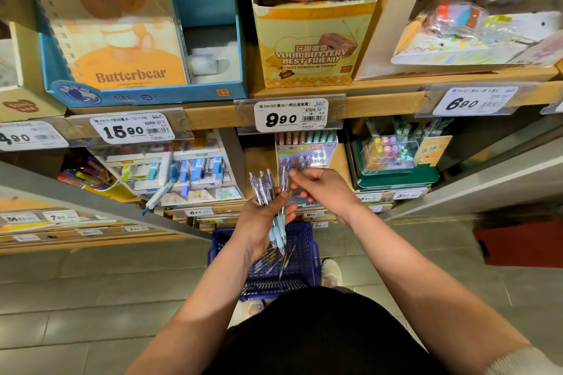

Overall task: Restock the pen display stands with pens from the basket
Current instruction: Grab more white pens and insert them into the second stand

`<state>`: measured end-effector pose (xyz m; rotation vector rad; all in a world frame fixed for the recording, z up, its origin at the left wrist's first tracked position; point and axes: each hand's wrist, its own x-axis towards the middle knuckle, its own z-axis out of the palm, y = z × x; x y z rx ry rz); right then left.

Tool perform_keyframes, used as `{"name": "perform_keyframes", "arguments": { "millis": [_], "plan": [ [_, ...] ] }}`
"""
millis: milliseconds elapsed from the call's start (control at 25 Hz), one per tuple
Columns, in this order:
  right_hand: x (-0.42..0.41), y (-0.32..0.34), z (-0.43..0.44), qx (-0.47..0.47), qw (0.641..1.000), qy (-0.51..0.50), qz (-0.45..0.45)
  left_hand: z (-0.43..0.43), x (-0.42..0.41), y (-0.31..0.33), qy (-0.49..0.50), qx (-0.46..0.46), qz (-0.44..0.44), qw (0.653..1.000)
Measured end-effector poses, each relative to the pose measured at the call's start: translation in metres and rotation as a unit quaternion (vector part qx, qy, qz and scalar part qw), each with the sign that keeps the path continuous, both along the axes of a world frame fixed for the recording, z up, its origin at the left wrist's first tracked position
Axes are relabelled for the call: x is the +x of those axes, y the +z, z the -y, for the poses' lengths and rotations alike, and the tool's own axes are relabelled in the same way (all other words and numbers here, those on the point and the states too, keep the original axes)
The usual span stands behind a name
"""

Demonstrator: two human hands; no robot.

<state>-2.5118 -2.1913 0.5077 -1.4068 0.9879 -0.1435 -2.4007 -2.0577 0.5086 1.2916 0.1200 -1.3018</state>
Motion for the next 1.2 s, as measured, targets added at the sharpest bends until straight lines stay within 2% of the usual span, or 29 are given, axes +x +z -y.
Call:
{"name": "perform_keyframes", "arguments": {
  "millis": [80,160,320,400,480,640,760,960,1200],
  "plan": [
    [0.002,0.007,0.0,0.011,1.0,0.024,-0.006,0.001,-0.005,-0.002,-0.009,-0.005,0.007,1.0],
    [0.003,0.008,0.0,0.005,1.0,0.001,-0.004,0.001,-0.008,-0.003,-0.007,-0.012,0.018,1.0],
    [-0.01,0.007,0.009,0.088,0.982,-0.15,0.078,0.001,-0.006,-0.01,0.01,0.028,0.046,0.999],
    [-0.019,0.001,0.027,0.042,0.974,-0.215,0.062,-0.001,-0.007,-0.012,0.017,0.051,0.042,0.998],
    [-0.023,-0.007,0.039,-0.046,0.973,-0.225,0.027,-0.003,-0.008,-0.012,0.01,0.051,0.032,0.998],
    [-0.016,-0.022,0.041,-0.259,0.954,-0.144,-0.042,-0.003,-0.01,-0.008,0.002,0.02,0.023,1.0],
    [-0.01,-0.036,0.04,-0.331,0.938,-0.092,-0.036,-0.004,-0.007,-0.006,0.001,0.008,0.036,0.999],
    [-0.007,-0.049,0.038,-0.395,0.917,-0.034,-0.053,-0.009,-0.002,-0.005,-0.002,0.003,0.041,0.999],
    [-0.008,-0.061,0.039,-0.376,0.919,0.012,-0.118,-0.012,-0.001,0.0,0.007,0.018,0.022,1.0]
  ]
}}
